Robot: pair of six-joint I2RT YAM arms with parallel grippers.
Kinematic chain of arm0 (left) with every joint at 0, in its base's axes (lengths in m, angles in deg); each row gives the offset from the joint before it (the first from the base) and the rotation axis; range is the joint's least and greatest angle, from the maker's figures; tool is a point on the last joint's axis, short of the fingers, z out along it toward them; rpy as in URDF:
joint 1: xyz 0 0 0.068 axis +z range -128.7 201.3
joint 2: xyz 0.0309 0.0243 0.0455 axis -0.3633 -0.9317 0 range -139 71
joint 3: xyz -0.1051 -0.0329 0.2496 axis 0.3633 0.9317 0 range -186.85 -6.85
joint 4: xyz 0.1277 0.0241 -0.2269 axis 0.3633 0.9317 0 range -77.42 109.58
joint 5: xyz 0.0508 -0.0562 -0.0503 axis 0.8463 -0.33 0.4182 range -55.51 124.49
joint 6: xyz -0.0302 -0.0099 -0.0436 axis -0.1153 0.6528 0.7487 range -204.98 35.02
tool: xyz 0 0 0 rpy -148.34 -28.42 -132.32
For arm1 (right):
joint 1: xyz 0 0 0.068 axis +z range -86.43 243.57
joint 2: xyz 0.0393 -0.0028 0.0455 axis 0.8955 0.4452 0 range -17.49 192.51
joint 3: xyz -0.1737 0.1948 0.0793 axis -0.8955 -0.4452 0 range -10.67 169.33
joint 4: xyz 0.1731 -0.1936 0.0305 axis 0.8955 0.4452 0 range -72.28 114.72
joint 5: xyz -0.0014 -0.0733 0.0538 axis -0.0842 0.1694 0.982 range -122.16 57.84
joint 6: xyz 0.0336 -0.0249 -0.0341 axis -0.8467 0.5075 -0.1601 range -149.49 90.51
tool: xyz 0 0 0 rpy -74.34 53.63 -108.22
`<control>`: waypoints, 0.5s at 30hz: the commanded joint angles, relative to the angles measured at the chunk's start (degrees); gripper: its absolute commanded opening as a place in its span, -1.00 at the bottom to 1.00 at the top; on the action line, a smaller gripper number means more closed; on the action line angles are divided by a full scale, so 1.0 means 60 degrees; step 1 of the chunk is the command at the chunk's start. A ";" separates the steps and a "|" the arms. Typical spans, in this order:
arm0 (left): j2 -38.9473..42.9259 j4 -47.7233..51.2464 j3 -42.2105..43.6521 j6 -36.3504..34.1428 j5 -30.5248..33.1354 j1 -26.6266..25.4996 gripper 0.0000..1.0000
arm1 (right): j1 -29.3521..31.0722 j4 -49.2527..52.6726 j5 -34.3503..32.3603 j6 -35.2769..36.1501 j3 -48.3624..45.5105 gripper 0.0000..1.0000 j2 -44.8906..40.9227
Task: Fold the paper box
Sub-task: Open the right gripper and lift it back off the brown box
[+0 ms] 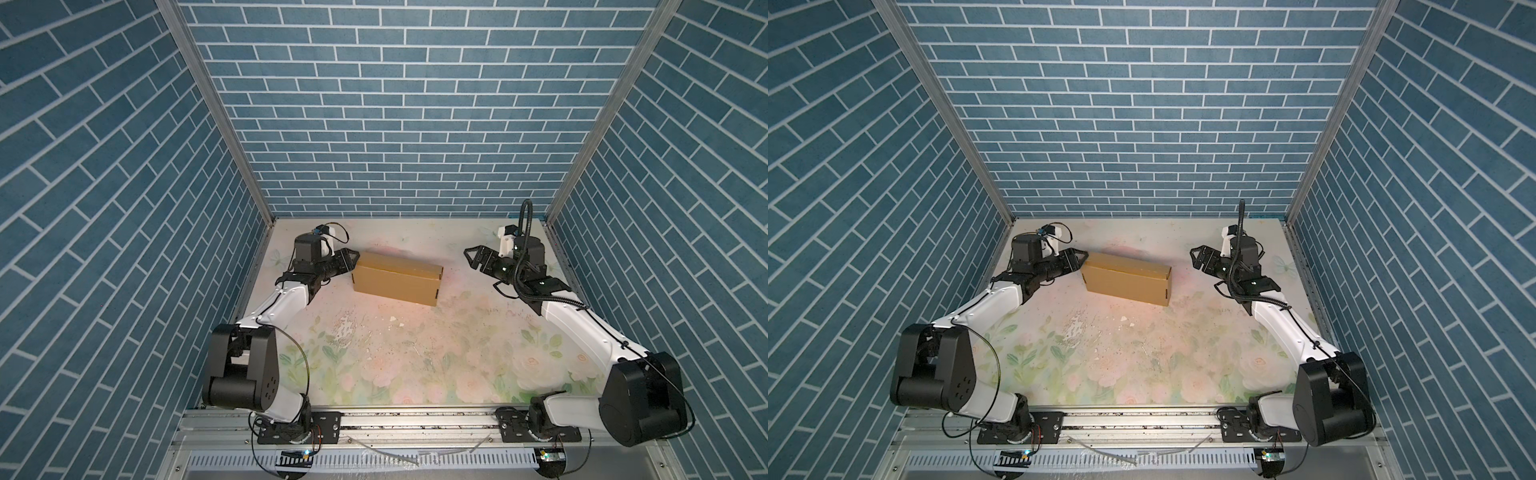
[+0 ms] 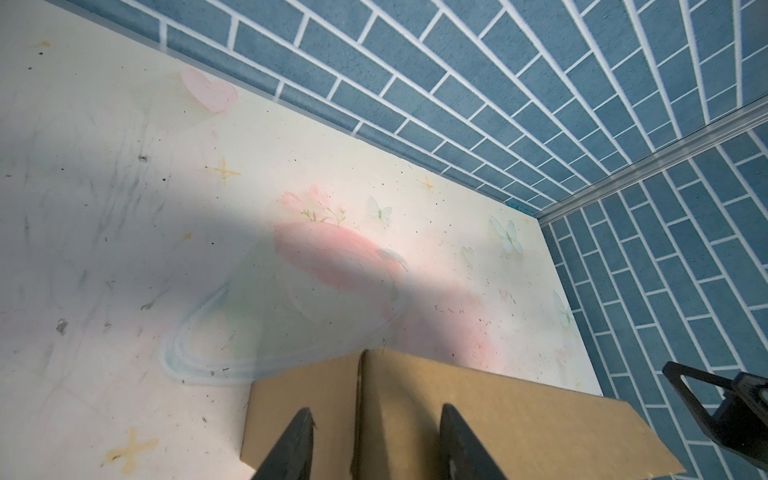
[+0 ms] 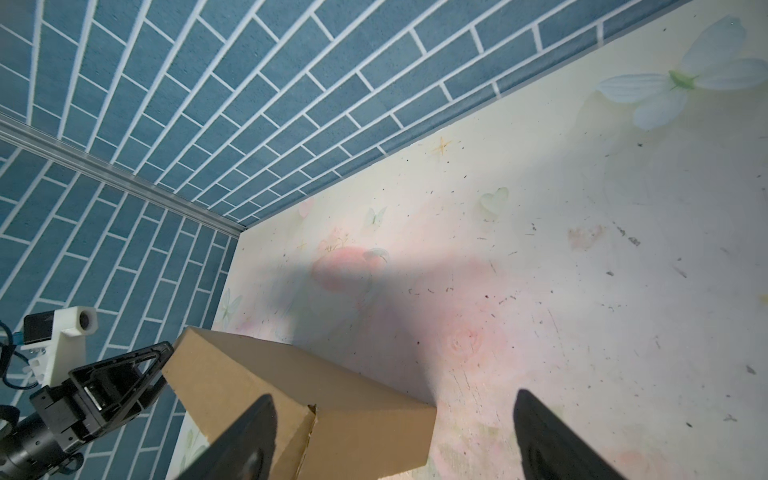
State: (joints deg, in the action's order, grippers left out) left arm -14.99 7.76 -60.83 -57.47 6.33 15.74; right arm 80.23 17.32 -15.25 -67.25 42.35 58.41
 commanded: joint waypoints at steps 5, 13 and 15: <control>-0.0040 0.0480 0.0119 -0.0248 0.0223 -0.0053 0.00 | 0.0155 0.0515 0.0273 -0.0351 0.0358 0.70 0.0316; 0.0026 0.0568 0.0214 -0.0349 0.0296 -0.0054 0.00 | 0.0413 0.0631 0.0152 -0.0430 0.0654 0.69 0.0657; 0.0018 0.0526 0.0259 -0.0331 0.0299 -0.0053 0.00 | 0.0495 0.0595 0.0174 -0.0473 0.0740 0.69 0.0701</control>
State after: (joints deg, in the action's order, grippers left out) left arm -14.99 7.89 -60.83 -58.00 6.57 15.65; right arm 82.51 20.70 -14.35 -68.28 43.29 62.19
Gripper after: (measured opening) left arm 0.499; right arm 0.846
